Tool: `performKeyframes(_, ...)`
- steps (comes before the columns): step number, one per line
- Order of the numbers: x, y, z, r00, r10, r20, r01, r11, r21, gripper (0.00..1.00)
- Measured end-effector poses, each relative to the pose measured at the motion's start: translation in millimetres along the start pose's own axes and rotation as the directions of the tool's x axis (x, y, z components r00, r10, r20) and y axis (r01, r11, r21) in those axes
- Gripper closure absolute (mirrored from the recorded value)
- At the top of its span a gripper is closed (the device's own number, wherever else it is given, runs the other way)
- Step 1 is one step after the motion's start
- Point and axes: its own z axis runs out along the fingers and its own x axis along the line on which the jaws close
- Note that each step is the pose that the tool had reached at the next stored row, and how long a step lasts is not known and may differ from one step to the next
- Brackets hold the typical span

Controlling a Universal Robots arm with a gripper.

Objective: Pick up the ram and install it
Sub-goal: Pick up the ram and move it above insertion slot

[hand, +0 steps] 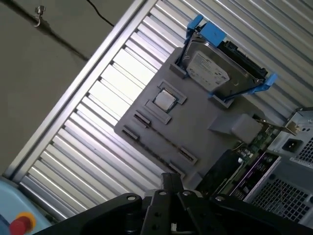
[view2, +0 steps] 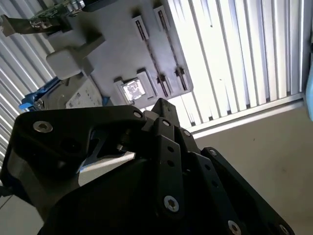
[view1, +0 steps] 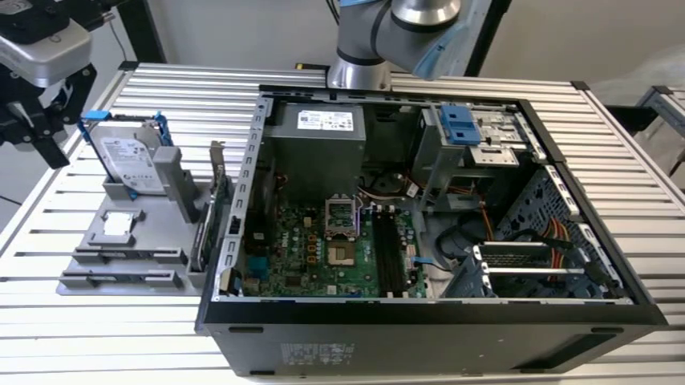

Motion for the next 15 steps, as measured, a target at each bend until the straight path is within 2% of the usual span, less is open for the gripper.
performKeyframes(6,0.0,0.0,0.1,0.998,-0.063,0.0012,0.063,0.998,0.0038,1.0)
performKeyframes(15,0.0,0.0,-0.1,0.9911,-0.133,0.0055,0.133,0.991,0.0111,1.0)
